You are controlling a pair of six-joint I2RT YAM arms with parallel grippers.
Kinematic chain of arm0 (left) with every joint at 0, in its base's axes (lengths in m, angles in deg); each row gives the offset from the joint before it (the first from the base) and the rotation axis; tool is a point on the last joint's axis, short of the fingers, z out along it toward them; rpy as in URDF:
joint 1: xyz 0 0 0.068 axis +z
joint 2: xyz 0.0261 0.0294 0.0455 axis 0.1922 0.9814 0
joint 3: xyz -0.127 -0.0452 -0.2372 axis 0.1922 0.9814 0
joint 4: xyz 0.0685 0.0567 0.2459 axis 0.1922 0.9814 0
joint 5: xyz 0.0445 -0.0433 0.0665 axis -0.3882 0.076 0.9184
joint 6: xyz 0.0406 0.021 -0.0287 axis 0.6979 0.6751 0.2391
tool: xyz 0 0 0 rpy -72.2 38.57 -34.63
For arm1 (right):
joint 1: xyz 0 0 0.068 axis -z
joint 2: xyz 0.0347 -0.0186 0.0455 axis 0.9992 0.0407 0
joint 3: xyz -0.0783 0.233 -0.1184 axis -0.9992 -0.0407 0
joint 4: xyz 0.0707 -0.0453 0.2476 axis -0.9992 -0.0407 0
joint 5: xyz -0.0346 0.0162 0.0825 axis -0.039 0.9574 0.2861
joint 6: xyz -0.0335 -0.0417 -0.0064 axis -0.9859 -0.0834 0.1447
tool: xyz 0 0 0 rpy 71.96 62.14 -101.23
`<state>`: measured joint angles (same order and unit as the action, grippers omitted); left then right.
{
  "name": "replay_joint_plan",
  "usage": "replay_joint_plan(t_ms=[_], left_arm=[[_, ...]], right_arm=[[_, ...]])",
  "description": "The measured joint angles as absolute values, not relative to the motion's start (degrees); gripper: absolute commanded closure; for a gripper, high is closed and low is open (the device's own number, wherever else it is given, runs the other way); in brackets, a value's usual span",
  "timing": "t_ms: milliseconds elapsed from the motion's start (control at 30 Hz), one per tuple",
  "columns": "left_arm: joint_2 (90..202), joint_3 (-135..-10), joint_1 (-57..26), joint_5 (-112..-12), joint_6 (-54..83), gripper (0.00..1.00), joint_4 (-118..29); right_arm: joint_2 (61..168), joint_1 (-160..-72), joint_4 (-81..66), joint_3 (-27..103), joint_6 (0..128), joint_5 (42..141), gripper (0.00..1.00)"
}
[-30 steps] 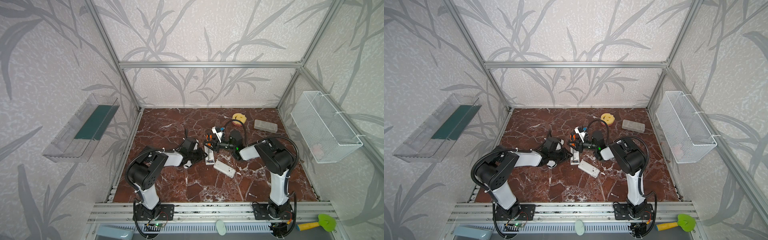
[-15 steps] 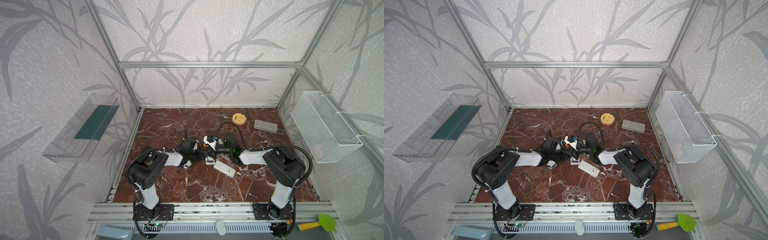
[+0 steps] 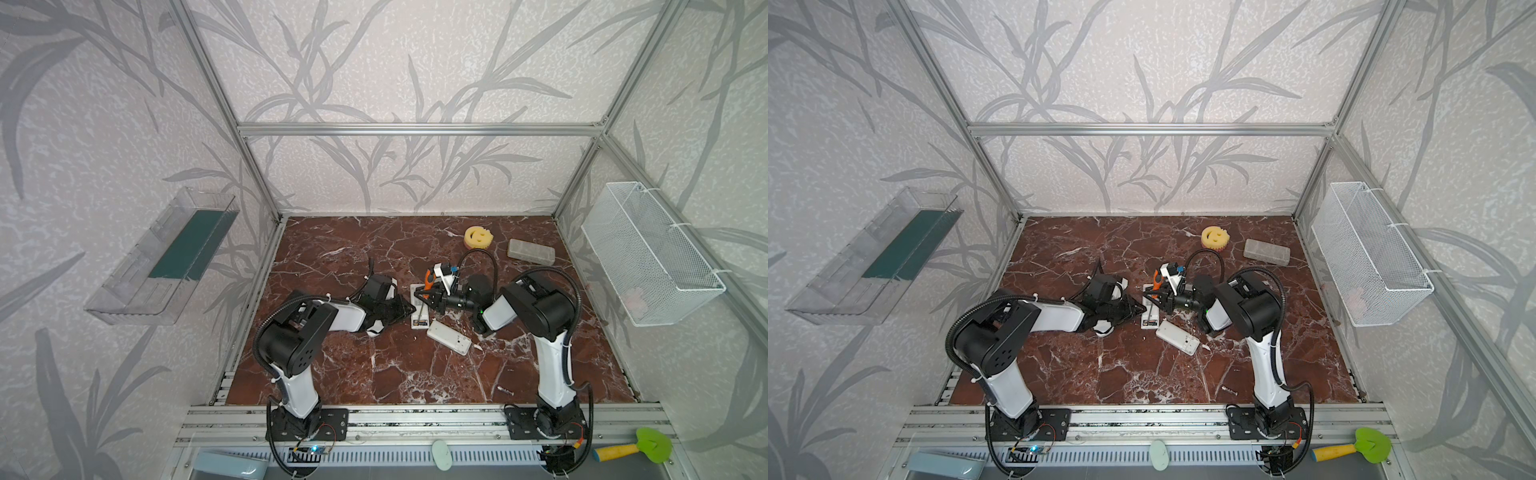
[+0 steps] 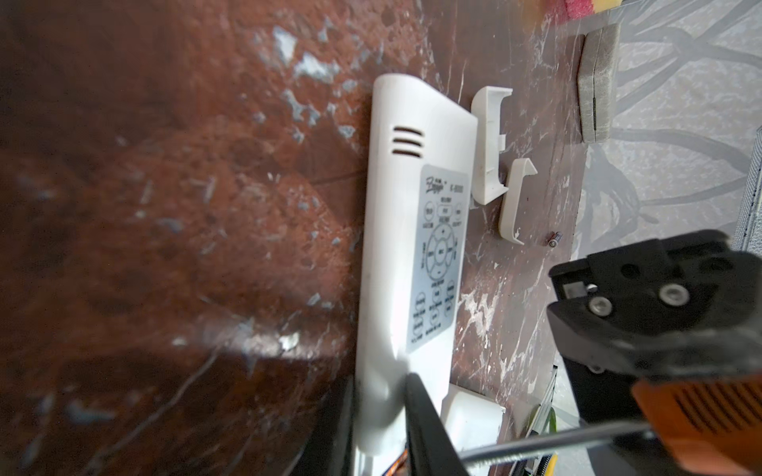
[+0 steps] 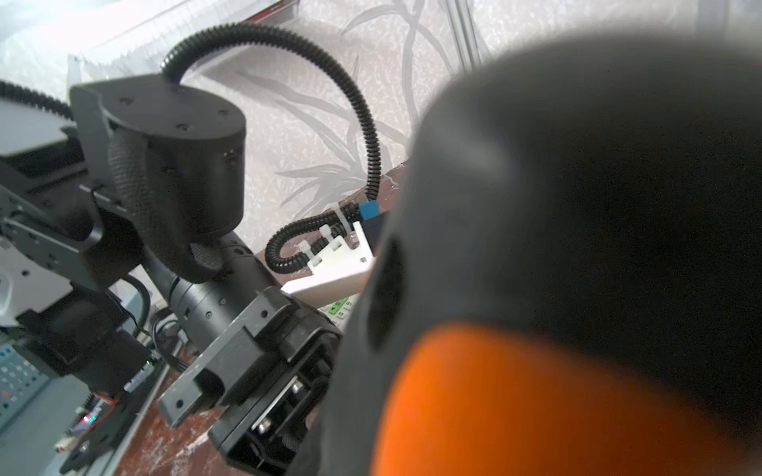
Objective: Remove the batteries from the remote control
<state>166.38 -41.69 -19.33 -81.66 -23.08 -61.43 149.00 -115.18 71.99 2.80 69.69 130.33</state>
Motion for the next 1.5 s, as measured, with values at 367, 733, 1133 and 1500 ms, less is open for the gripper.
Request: replay_joint_plan(t_ms=[367,733,1133,1500], left_arm=[[166.6,-41.7,-19.4,-81.7,-23.1,0.77,-62.1],[166.8,-41.7,-19.4,-81.7,-23.1,0.77,-62.4],[167.3,-41.7,-19.5,-81.8,-23.1,0.77,-63.5],[168.2,-41.7,-19.6,-82.5,-23.6,0.77,-65.5]], right_arm=[[149.6,-114.2,70.0,3.8,79.5,130.3,1.0],[151.2,-113.1,71.2,5.3,88.5,133.9,1.0],[150.2,-113.0,70.7,5.3,89.6,135.3,1.0],[149.4,-113.0,70.6,5.5,90.7,136.8,1.0]])
